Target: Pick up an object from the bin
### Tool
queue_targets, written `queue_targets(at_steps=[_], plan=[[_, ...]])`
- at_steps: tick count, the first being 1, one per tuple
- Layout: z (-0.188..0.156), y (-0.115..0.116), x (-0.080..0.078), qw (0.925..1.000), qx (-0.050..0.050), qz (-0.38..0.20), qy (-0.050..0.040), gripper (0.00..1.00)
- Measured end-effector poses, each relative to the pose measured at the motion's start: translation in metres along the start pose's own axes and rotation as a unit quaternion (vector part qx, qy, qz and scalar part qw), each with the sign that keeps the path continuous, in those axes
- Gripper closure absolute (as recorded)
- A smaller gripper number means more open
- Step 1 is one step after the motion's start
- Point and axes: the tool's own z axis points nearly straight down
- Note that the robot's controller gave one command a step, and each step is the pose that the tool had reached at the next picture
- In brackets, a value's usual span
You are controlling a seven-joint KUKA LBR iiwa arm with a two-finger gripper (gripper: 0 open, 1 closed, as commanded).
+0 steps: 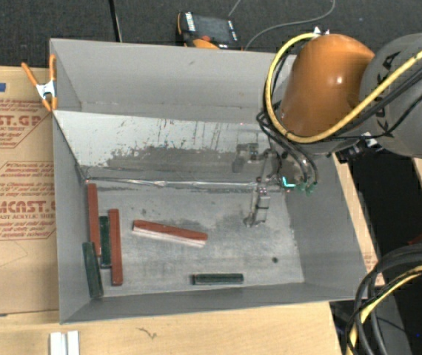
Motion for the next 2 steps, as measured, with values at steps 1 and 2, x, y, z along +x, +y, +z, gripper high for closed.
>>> queue_targets(at_steps=[1,2], plan=[[0.1623,0.096,0.0017,0.9994,-0.001,0.034,0.0004,0.0],[0.1623,0.0967,0.0013,0.9994,-0.001,0.034,-0.0034,0.0]])
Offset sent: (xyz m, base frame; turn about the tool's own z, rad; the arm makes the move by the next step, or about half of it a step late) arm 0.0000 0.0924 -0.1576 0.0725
